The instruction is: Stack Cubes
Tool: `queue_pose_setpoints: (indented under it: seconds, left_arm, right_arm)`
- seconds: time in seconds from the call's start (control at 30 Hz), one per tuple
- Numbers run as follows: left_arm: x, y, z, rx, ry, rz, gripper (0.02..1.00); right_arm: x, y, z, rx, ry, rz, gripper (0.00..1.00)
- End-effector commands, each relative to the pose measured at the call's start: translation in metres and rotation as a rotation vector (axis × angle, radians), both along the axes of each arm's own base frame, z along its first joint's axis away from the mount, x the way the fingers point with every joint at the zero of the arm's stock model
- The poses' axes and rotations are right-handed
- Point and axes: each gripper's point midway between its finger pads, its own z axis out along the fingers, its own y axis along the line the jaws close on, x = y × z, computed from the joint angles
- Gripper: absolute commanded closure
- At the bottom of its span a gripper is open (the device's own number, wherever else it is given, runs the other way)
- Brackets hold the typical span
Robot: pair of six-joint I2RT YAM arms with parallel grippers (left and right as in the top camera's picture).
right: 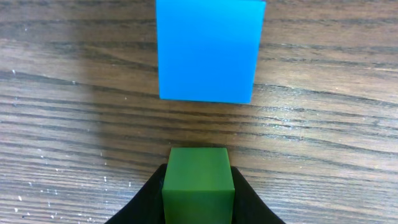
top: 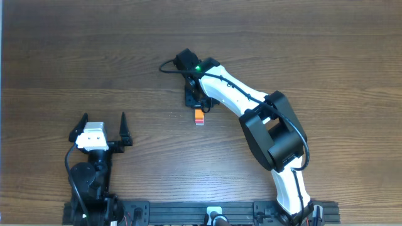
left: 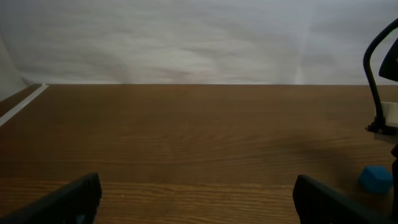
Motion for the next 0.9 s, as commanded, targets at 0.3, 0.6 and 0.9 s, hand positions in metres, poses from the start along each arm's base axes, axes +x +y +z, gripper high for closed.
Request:
queue_pose_setpoints:
  seconds: [0.3,0.6,0.9]
  left_arm:
    - [0.000,-0.002,0.000,0.014,-0.006,-0.010,0.020]
    - [0.000,-0.002,0.000,0.014,-0.006,-0.010,0.018]
    - [0.000,-0.002,0.000,0.014,-0.006,-0.010,0.018]
  right_arm:
    - [0.001,0.008,0.001,0.016,-0.001,0.009,0.989]
    - [0.001,0.008,0.009,0.012,0.010,0.009,0.989]
    - [0.012,0.010,0.044,-0.004,-0.018,0.006,0.989]
